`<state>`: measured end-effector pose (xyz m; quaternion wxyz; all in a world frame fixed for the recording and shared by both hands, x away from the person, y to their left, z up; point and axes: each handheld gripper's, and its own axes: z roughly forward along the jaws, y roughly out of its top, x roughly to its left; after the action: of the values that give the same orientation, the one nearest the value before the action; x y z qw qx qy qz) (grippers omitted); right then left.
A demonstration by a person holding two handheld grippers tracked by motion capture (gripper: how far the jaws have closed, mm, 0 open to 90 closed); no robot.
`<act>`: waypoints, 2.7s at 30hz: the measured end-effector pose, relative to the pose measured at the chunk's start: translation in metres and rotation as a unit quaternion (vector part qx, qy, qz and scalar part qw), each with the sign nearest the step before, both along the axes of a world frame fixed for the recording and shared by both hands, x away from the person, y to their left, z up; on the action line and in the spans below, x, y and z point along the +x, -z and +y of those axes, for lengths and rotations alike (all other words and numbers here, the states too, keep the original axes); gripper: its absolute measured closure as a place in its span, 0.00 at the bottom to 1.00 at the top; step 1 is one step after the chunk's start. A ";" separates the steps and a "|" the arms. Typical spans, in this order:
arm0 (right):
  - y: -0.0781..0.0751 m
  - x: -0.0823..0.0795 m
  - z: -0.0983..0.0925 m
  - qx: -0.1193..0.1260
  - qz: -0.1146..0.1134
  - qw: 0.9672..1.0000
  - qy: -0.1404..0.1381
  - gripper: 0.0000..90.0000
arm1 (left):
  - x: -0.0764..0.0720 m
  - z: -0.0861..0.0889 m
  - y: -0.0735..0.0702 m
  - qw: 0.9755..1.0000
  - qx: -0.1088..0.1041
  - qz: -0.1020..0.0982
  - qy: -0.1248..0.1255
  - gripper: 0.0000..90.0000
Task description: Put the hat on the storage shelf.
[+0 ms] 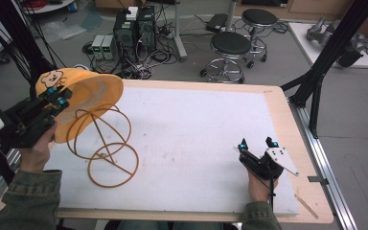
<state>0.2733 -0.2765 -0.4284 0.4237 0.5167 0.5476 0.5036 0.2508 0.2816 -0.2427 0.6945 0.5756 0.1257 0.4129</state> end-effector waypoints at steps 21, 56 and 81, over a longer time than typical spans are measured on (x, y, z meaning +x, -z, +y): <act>-0.001 -0.002 -0.001 0.006 0.002 1.000 0.001 0.13 | -0.009 -0.037 0.013 0.987 0.129 0.043 0.080 0.96; -0.001 -0.001 -0.001 0.004 0.003 1.000 0.001 0.13 | -0.028 -0.051 0.050 0.969 0.222 0.086 0.074 0.96; -0.001 -0.003 -0.002 0.005 0.007 1.000 0.002 0.13 | -0.036 -0.067 0.050 0.939 0.322 0.115 0.046 0.77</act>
<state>0.2703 -0.2786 -0.4274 0.4185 0.5234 0.5469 0.5018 0.2151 0.2143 -0.2924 0.4713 0.8171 0.0390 0.3297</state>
